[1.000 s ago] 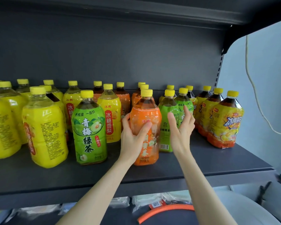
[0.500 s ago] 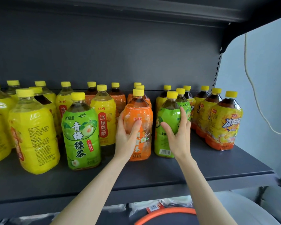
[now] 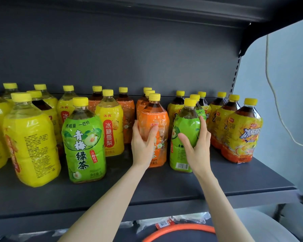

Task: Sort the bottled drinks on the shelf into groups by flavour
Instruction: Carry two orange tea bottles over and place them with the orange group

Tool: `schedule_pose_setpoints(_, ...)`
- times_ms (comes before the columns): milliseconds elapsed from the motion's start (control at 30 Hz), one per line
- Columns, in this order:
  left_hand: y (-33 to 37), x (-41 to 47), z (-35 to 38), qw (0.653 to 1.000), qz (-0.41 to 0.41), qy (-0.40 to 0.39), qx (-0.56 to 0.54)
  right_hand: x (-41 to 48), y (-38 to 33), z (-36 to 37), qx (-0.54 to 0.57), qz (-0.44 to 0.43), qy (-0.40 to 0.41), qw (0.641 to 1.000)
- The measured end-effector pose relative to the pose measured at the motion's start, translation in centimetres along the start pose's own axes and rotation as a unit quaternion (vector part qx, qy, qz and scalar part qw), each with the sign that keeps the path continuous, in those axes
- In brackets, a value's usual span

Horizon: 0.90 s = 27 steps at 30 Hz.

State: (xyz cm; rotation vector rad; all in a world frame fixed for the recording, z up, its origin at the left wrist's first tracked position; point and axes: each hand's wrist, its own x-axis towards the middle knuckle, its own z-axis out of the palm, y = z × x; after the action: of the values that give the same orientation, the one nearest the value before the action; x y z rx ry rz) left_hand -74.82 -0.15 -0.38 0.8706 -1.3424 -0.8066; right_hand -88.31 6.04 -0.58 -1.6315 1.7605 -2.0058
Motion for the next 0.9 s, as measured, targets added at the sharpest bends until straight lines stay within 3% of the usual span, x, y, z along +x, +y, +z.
schedule_pose_setpoints(567, -0.6, 0.6, -0.5, 1.0, 0.007, -0.019, 0.022, -0.2, -0.1, 0.3, 0.015, 0.016, 0.004, 1.0)
schedule_pose_setpoints(767, 0.1, 0.4, -0.9, 0.999, -0.019, -0.036, 0.019, -0.4, -0.8, -0.1, 0.046, 0.04, -0.031, 0.998)
schedule_pose_setpoints(833, 0.4, -0.4, -1.2, 0.999, -0.005, 0.004, 0.049, -0.3, -0.9, -0.5, 0.058, 0.051, -0.047, 0.996)
schedule_pose_setpoints(900, 1.0, -2.4, -1.4, 0.99, 0.07, 0.074, 0.097, -0.2, -1.0, -0.9, 0.055, 0.053, -0.06, 0.995)
